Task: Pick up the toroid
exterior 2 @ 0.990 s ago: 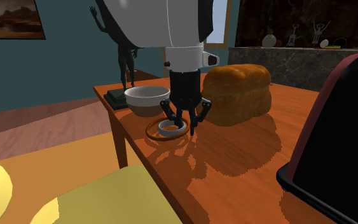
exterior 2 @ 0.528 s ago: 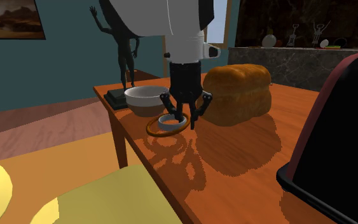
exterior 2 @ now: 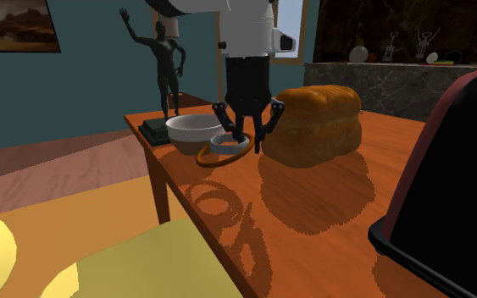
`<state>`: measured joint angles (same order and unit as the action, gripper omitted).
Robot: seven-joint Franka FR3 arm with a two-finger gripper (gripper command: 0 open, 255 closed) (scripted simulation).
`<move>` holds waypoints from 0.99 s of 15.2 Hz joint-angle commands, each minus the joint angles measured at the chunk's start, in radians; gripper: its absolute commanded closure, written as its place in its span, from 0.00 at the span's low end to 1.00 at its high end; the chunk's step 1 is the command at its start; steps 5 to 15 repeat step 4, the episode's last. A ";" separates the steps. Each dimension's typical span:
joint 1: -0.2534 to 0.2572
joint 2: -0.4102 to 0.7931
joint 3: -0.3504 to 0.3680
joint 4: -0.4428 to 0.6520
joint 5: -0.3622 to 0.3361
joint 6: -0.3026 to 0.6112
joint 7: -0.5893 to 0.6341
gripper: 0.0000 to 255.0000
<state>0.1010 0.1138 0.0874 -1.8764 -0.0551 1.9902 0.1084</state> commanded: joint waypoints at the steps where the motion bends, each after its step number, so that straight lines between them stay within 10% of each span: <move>1: -0.001 -0.009 -0.001 0.018 0.002 -0.027 -0.004 1.00; 15: -0.001 -0.012 0.000 0.029 0.002 -0.042 -0.004 1.00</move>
